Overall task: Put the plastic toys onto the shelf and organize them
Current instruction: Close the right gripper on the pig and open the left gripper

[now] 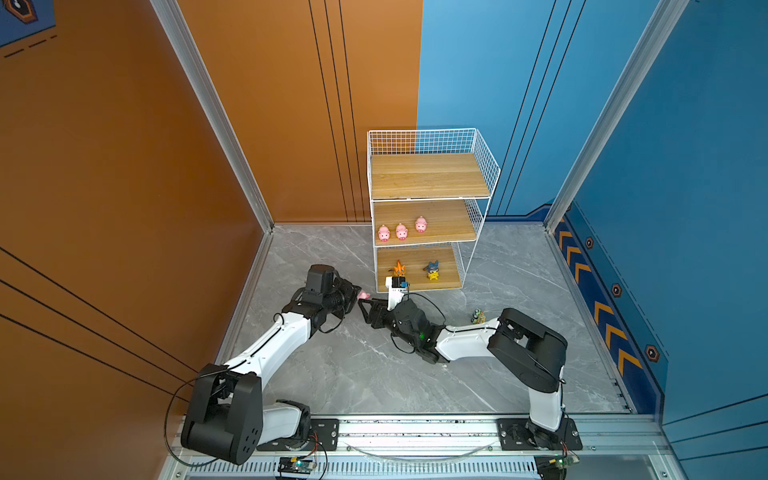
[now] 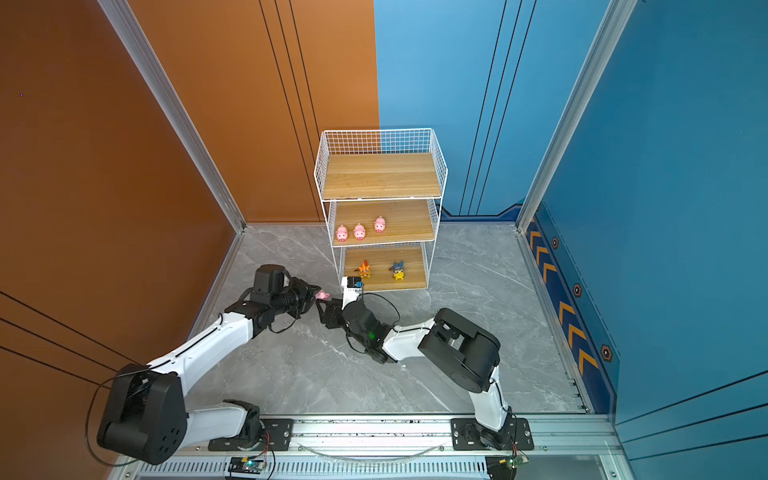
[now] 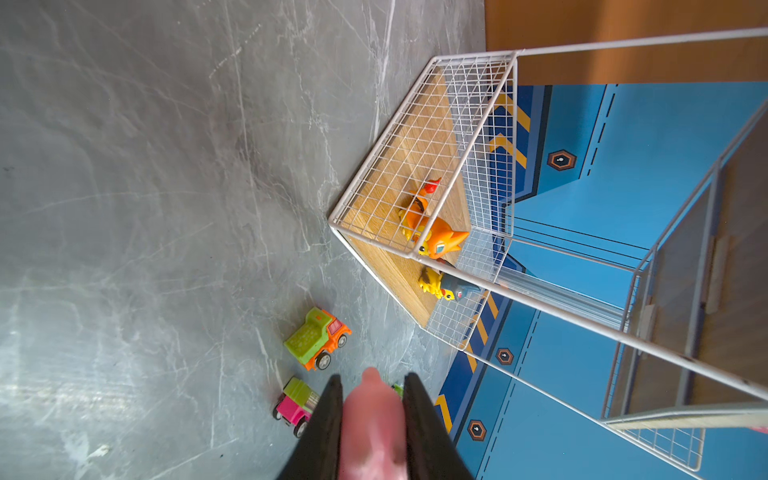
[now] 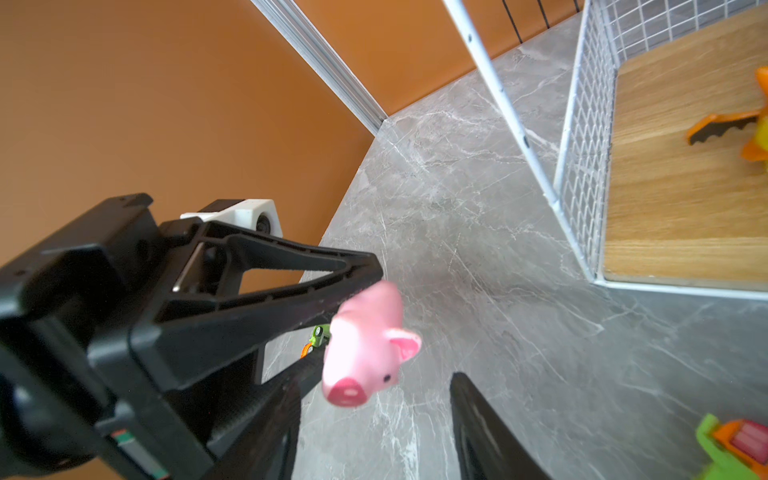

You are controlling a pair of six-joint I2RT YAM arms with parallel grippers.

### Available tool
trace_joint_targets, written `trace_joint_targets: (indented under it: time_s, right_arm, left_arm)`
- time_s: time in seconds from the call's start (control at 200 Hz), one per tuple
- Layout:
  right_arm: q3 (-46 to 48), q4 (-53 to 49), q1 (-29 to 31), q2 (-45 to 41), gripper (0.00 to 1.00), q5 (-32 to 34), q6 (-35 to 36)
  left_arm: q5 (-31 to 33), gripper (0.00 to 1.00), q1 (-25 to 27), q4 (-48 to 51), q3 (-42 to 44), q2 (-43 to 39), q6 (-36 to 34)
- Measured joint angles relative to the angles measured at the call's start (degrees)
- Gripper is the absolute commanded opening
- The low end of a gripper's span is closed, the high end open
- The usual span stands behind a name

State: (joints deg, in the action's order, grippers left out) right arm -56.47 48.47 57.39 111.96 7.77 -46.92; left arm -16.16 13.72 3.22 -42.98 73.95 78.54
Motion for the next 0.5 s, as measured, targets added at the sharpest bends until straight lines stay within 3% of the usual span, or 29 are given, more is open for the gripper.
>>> trace_joint_targets:
  time_s: [0.34,0.501]
  right_arm:
    - [-1.99,0.13,-0.44,0.98,0.27,-0.39,-0.48]
    - [-1.97,-0.09,-0.44,0.98,0.2,-0.17,0.59]
  left_arm:
    - [-0.37,0.27,0.55,-1.79,0.28,-0.04,0.68]
    - [-0.44,0.4,0.57,-2.23,0.81,-0.26,0.61]
